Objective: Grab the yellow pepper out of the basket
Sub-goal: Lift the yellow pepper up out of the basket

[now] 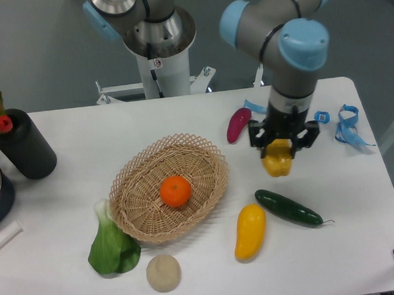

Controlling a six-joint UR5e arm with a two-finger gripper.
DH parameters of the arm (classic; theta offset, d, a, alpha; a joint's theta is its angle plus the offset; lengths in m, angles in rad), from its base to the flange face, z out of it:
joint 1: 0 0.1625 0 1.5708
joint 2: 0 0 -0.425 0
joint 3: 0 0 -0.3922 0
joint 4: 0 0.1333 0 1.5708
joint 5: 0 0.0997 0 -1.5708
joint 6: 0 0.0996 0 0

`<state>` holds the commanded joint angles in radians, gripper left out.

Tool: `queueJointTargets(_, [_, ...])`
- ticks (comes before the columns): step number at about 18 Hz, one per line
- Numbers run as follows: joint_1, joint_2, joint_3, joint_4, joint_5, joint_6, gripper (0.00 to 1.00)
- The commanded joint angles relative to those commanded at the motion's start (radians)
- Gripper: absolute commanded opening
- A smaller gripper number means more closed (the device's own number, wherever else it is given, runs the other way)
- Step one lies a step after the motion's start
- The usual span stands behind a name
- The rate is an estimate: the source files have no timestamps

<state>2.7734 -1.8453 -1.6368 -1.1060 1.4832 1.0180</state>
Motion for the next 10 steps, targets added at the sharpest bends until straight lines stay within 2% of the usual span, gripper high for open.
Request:
queueJointTargets(5, [0.012, -0.057, 0.080, -0.031, 0.060, 0.229, 0.18])
queueJointTargets(8, [0.017, -0.080, 0.124, -0.081, 0.061, 0.244, 0.18])
queueJointTargets(10, [0.020, -0.081, 0.120, -0.080, 0.061, 0.246, 0.18])
